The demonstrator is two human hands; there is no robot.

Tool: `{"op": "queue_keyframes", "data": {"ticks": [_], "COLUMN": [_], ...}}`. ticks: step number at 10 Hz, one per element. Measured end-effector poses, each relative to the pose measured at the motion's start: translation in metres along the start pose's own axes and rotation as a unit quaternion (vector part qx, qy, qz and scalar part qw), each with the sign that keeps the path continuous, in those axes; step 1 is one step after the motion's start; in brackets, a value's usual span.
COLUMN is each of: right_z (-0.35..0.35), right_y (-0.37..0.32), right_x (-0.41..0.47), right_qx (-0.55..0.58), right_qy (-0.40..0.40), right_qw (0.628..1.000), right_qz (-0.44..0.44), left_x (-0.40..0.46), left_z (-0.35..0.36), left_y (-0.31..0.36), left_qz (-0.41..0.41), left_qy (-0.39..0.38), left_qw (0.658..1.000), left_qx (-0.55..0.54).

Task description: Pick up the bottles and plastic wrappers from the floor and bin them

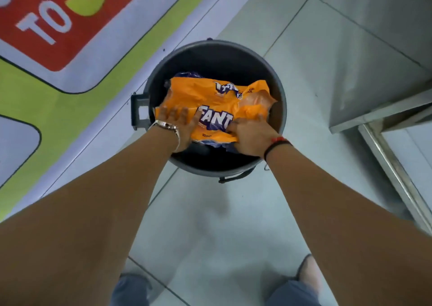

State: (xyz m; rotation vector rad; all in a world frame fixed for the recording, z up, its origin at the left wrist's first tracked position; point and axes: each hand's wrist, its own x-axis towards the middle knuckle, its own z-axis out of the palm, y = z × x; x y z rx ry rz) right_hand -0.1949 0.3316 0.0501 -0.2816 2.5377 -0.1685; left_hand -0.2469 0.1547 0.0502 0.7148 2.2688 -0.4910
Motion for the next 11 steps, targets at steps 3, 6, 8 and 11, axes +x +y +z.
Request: {"op": "queue_keyframes", "data": {"ticks": [3,6,8,11], "right_z": [0.048,0.013,-0.06,-0.279], "right_y": [0.022,0.017,0.0,-0.009], "right_x": [0.081,0.05,-0.004,-0.069], "right_qx": [0.002,-0.032,-0.018,-0.042], "right_qy": [-0.183,-0.157,0.043,0.321], "right_qw": [0.983,0.987,0.996,0.939], "right_qz": [0.009,0.018,0.076,0.113], "left_x": [0.066,0.037,-0.035,-0.131], "left_z": [0.012,0.001,-0.053,-0.252], "left_y": [0.011,0.013,0.015,-0.06], "left_qz": [-0.007,-0.02,-0.041,-0.104], "left_qy": [-0.157,-0.061,0.245,0.541], "left_qw": [0.984,0.998,0.968,0.827], "left_qx": [-0.088,-0.01,-0.037,-0.114]}}
